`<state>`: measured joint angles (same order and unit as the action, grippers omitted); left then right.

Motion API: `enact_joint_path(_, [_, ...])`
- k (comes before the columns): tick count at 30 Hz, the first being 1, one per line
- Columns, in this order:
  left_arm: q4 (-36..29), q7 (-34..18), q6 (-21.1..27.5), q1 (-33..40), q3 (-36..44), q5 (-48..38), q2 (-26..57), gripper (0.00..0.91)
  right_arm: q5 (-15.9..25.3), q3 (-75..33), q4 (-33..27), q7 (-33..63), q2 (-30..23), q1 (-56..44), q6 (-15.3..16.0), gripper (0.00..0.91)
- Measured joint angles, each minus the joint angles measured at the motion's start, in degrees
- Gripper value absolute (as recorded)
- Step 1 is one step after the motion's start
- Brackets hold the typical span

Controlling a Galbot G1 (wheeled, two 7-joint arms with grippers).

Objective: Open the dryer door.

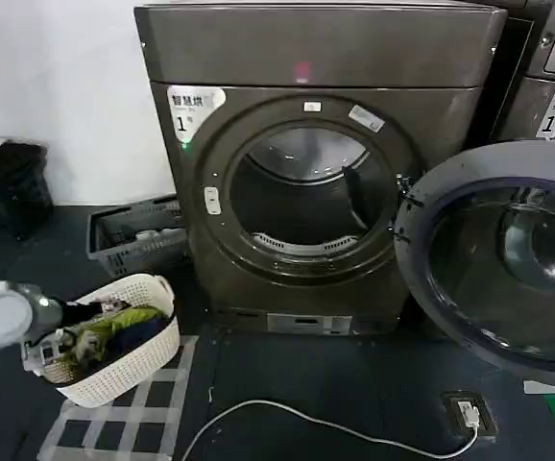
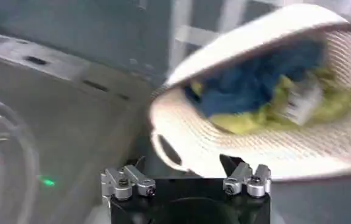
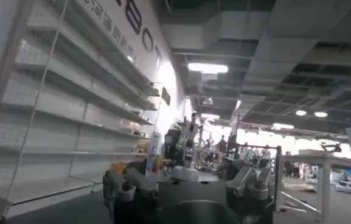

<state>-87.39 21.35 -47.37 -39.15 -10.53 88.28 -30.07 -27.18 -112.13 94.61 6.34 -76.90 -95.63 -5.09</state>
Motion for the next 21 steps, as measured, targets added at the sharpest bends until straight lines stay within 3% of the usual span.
enact_joint_path(6, [4.6,1.7,0.0,5.9,4.7,6.9,-1.6,0.907,-0.1,0.4,0.9,-0.1,-0.8,0.2,-0.3,0.907])
enact_joint_path(21, [11.6,3.1,0.1,15.1,11.5,8.2,-2.4,0.907,0.2,0.4,0.4,-0.6,-1.3,0.1,-1.6,0.907])
